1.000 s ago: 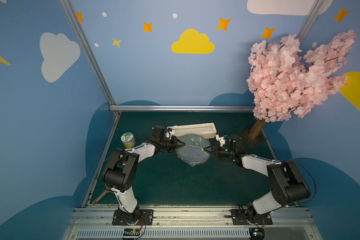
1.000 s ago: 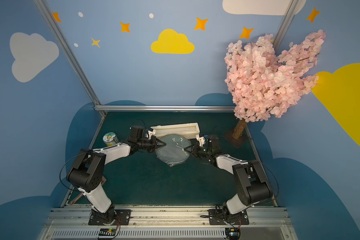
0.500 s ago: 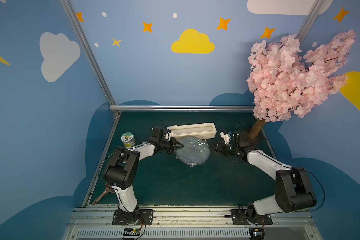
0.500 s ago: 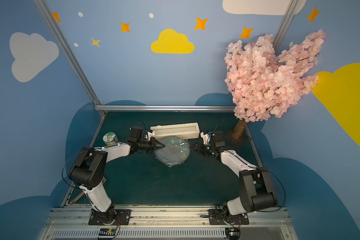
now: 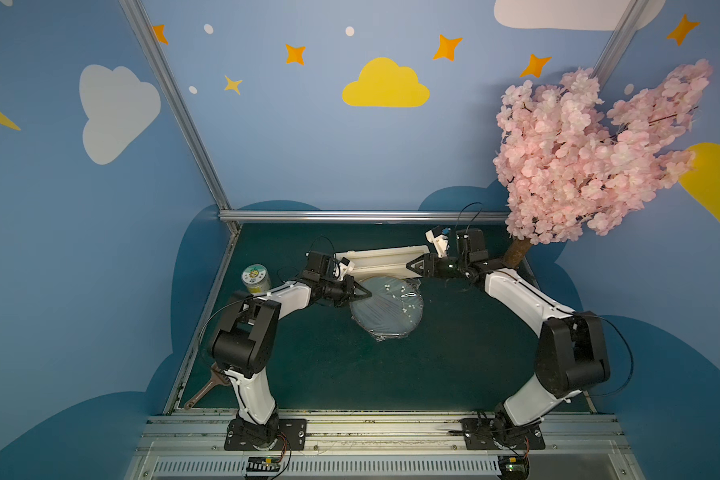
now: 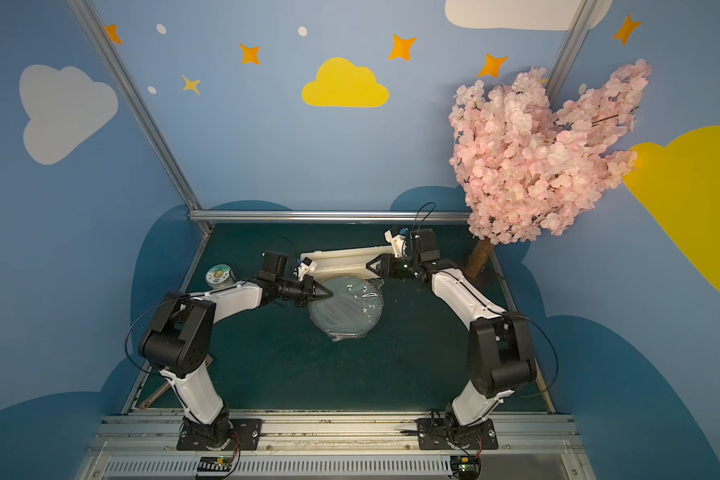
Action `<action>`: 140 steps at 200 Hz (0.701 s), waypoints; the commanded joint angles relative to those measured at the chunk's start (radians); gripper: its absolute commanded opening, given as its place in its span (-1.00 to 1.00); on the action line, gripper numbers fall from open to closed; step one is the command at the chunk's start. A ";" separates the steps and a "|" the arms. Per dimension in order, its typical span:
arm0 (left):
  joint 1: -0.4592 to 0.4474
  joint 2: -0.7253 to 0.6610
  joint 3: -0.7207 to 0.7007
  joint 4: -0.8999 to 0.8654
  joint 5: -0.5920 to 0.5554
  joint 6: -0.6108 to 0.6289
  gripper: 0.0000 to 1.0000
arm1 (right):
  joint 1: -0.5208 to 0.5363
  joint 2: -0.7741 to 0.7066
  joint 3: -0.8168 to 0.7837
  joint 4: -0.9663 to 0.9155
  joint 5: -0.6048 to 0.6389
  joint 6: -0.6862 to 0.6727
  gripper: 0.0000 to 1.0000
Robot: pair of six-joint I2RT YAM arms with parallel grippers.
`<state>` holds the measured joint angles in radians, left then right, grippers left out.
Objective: Wrap the plate with plastic wrap
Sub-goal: Cover the plate with plastic wrap.
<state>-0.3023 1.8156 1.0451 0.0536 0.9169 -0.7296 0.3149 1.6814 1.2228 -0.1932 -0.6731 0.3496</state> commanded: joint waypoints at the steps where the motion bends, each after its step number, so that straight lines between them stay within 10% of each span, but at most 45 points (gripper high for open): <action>1: -0.006 -0.023 0.044 0.056 0.127 -0.004 -0.73 | 0.005 0.044 0.007 0.005 -0.071 0.007 -0.01; 140: -0.010 -0.032 0.053 0.112 0.104 -0.025 -0.74 | 0.054 0.115 -0.288 0.674 -0.288 0.498 -0.19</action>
<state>-0.3061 1.8156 1.0454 0.0689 0.9310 -0.7284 0.3450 1.7939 0.9619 0.3477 -0.9096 0.7578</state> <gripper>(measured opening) 0.135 0.436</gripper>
